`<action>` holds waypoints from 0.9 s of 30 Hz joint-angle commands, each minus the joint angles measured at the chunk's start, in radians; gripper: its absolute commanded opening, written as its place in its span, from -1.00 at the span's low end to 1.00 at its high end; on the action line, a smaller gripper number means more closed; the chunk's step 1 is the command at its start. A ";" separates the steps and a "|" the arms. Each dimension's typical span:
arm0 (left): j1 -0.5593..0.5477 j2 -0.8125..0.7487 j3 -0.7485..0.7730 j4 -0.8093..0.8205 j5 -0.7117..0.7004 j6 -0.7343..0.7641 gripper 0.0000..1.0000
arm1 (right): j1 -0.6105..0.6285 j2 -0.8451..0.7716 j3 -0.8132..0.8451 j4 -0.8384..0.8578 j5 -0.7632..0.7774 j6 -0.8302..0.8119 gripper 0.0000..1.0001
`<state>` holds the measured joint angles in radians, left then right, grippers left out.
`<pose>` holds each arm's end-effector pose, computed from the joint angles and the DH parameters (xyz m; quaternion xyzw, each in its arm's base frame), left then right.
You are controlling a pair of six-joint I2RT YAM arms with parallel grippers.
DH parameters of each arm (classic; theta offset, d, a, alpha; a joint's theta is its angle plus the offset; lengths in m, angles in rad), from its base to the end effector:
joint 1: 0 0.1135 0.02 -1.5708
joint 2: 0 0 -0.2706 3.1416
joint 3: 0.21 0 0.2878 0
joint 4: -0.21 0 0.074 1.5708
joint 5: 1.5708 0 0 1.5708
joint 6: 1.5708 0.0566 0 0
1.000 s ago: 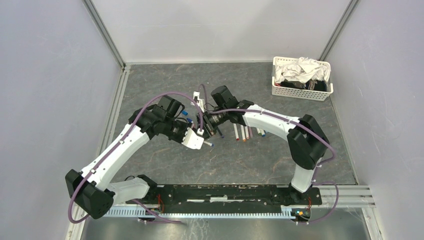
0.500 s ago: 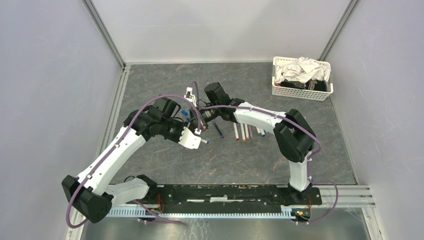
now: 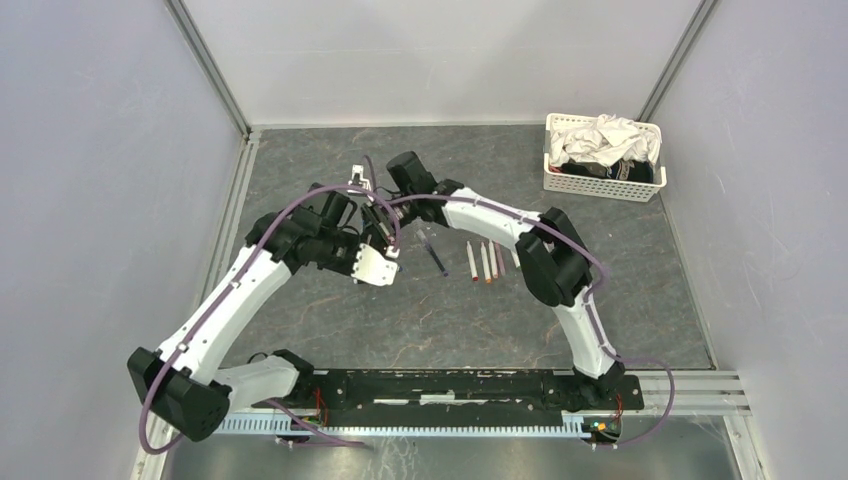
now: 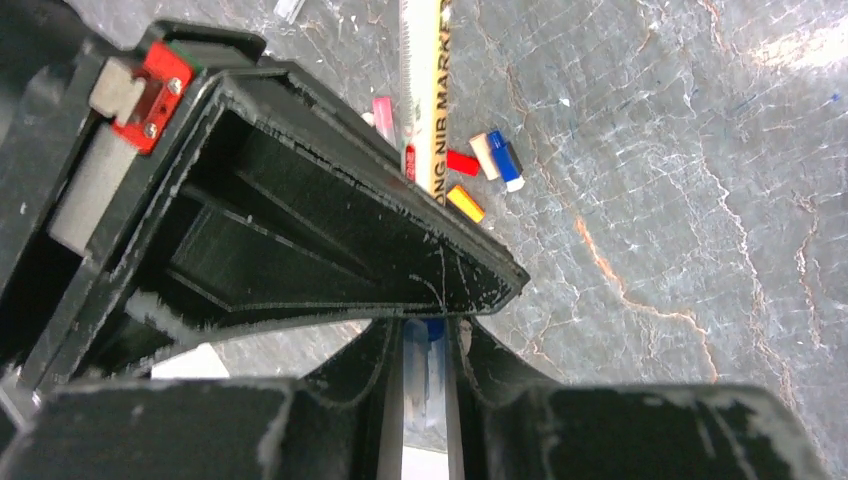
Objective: Open the pen caps
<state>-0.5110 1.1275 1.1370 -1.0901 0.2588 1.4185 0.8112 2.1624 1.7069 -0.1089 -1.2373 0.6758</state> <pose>0.2070 -0.1327 0.3071 0.8085 0.5222 -0.0070 0.2711 0.3250 0.4199 0.2187 0.3273 -0.6931 -0.6399 0.0547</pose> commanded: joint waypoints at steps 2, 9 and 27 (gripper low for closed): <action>0.286 0.046 0.109 0.021 0.162 0.328 -0.95 | 0.026 -0.243 -0.395 -0.441 0.461 -0.504 -1.00; 0.288 0.039 0.094 0.069 0.162 0.447 -0.95 | -0.063 -0.658 -0.915 -0.092 0.418 -0.302 -1.00; -0.124 -0.029 -0.041 0.062 0.210 0.005 0.65 | 0.022 -0.457 -0.496 0.147 0.288 -0.144 -1.00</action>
<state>-0.6239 1.1076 1.1145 -1.0657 0.4271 1.5043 0.8211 1.6722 1.1564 -0.0620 -0.9161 0.4713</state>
